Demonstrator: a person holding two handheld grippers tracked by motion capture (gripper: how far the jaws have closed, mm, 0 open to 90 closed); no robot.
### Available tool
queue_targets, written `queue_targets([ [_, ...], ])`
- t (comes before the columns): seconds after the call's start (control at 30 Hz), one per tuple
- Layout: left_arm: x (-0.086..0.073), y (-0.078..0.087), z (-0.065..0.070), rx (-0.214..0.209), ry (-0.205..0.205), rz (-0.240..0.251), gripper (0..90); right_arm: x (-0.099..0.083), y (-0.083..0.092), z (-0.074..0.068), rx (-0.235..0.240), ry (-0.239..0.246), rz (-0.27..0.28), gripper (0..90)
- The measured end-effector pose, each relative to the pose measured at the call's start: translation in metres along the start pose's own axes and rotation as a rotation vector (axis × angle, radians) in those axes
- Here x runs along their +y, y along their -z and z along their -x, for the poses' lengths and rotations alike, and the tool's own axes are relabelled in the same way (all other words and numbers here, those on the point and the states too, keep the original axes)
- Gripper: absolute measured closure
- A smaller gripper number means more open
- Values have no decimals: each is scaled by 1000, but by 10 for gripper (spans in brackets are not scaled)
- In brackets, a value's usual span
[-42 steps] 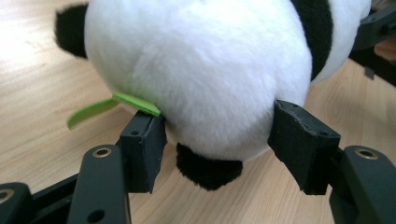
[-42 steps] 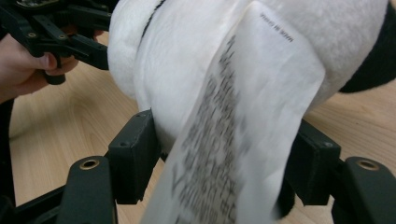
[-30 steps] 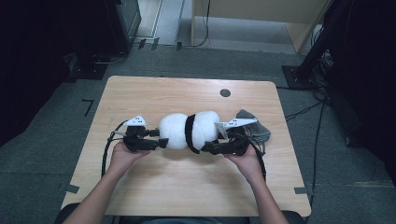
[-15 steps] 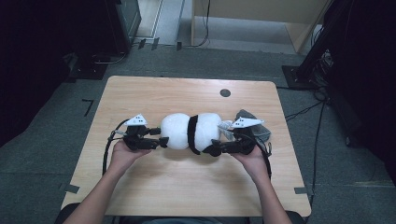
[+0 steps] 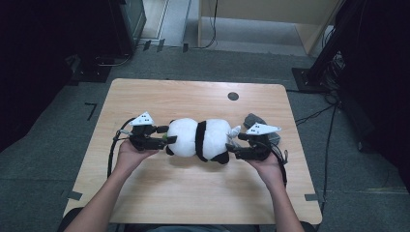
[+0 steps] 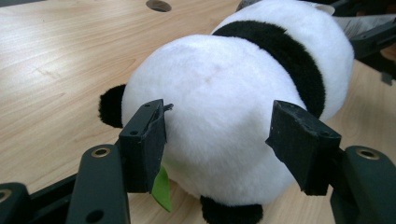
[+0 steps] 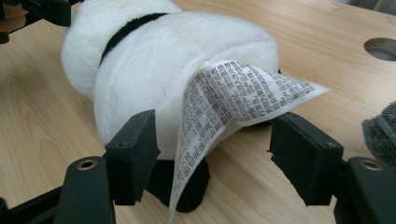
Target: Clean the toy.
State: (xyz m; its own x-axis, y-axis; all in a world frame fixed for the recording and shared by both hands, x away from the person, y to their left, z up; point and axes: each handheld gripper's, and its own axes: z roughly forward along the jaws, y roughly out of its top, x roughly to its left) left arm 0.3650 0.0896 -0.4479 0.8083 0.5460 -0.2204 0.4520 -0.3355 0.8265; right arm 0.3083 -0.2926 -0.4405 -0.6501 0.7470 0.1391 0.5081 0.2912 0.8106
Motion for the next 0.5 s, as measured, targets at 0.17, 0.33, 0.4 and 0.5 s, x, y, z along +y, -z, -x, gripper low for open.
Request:
queue_targets([
  [0.17, 2, -5, -5, 6, 1, -2, 350, -8, 3, 5, -9, 13, 9, 332],
  [0.33, -2, -11, -11, -3, 0, -11, 288, -15, 6, 12, -30, -21, -4, 332],
  [0.4, -4, -14, -14, -8, 12, -14, 196, -16, 11, 16, -37, -46, 14, 332],
  [0.5, -7, -18, -20, -13, 32, -31, 141, -16, 13, 19, -40, -51, 21, 303],
])
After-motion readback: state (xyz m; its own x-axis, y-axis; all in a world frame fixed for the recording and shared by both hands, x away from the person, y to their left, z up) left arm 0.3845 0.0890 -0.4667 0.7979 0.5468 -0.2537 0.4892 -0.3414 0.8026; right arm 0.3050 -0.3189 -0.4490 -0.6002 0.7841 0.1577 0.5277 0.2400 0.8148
